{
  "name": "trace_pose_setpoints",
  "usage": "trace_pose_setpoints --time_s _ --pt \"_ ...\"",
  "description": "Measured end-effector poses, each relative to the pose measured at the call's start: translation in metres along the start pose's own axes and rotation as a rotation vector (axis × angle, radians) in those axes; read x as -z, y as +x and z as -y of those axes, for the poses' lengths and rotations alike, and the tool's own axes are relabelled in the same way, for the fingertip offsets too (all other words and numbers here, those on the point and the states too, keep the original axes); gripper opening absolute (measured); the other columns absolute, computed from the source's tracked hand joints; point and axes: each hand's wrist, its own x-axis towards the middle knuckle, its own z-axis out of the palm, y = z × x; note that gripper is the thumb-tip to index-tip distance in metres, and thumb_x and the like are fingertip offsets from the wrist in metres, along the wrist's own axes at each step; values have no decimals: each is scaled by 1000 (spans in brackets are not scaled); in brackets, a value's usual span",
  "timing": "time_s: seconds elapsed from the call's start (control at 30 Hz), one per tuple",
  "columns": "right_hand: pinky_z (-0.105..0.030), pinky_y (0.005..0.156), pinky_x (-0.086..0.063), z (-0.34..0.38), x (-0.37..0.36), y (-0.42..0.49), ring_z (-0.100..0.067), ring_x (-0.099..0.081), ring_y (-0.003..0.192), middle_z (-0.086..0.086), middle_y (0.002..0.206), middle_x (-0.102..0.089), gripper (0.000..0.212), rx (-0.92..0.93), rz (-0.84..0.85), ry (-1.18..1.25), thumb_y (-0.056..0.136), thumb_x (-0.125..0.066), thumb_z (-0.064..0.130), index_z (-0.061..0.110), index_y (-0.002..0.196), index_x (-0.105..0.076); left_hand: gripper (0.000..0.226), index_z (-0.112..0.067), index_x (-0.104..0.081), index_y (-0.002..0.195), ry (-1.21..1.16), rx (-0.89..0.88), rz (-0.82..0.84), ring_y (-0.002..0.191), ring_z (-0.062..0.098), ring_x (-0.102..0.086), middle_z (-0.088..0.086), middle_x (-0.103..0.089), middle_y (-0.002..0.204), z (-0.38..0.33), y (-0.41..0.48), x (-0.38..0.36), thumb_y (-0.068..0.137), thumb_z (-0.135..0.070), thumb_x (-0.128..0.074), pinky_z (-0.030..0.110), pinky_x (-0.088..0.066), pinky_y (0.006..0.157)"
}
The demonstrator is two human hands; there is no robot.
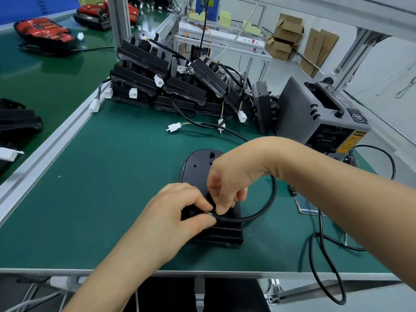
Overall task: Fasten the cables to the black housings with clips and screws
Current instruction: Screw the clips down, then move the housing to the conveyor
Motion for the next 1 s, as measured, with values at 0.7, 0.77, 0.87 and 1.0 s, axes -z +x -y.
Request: trace_pose_setpoints --time_s 0.7,0.77,0.87,1.0 --pt "-18 62 -53 -21 -7 0 -6 -60 59 -3 70 -62 12 82 42 324 84 -69 9 13 76 -61 14 -23 -67 79 121 -198 -311 115 6 -47 -13 -55 89 5 -13 -34 74 -36 -69 12 -34 92" --pt "-20 64 -54 -22 -7 1 -6 -61 60 -3 70 -62 12 88 45 334 84 -68 8 13 76 -62 9 -28 -64 84 112 -257 -340 108 8 -49 -14 -53 91 7 -13 -34 78 -36 -63 11 -32 92" --pt "-19 62 -54 -23 -6 2 -5 -62 58 -2 69 -63 12 87 46 335 84 -69 8 12 75 -62 8 -28 -62 92 169 -345 -315 97 14 -53 -9 -51 92 14 -15 -33 85 -29 -58 27 -34 105" --pt "-18 60 -54 -20 -5 2 -6 -61 59 -2 69 -63 14 71 43 306 83 -70 10 13 73 -61 8 -23 -59 95 317 -427 -310 83 19 -54 -3 -49 89 19 -15 -33 87 -22 -58 45 -36 107"
